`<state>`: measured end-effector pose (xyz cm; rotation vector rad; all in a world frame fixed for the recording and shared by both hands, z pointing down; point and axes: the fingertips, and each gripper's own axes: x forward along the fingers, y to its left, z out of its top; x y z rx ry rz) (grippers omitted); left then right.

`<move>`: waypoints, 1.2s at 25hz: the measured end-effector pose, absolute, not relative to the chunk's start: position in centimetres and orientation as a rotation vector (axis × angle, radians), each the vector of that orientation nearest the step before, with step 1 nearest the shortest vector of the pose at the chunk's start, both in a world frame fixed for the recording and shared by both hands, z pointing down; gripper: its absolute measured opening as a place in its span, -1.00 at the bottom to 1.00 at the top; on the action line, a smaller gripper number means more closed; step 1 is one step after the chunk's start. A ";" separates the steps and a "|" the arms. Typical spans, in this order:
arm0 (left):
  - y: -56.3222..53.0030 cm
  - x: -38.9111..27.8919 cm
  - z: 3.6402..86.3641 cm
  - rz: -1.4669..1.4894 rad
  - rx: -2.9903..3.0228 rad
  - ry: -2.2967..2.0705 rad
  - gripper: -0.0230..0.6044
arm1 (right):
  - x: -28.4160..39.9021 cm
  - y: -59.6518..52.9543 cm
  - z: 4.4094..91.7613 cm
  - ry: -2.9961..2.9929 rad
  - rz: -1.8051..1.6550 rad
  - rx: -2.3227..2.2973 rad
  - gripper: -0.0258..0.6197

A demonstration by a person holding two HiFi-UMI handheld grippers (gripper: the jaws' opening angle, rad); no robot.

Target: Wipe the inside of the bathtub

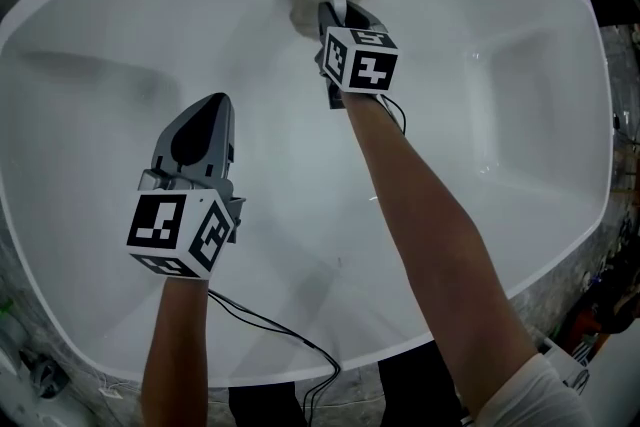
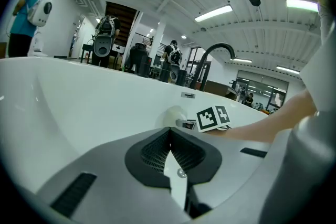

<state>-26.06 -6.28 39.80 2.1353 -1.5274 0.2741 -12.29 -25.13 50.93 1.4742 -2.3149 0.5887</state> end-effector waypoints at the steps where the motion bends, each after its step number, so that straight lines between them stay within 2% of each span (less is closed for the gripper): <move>1: -6.2 -26.9 39.9 0.274 2.132 -1.533 -0.89 | -13.5 -25.0 50.8 -2.322 0.588 1.468 -0.62; 14: -6.9 -37.5 41.8 0.300 2.075 -1.590 -0.89 | -26.8 -22.2 50.2 -2.362 0.575 1.374 -0.62; 30: -4.5 -48.4 42.7 0.308 2.035 -1.640 -0.89 | -40.3 -18.9 50.4 -2.419 0.549 1.237 -0.62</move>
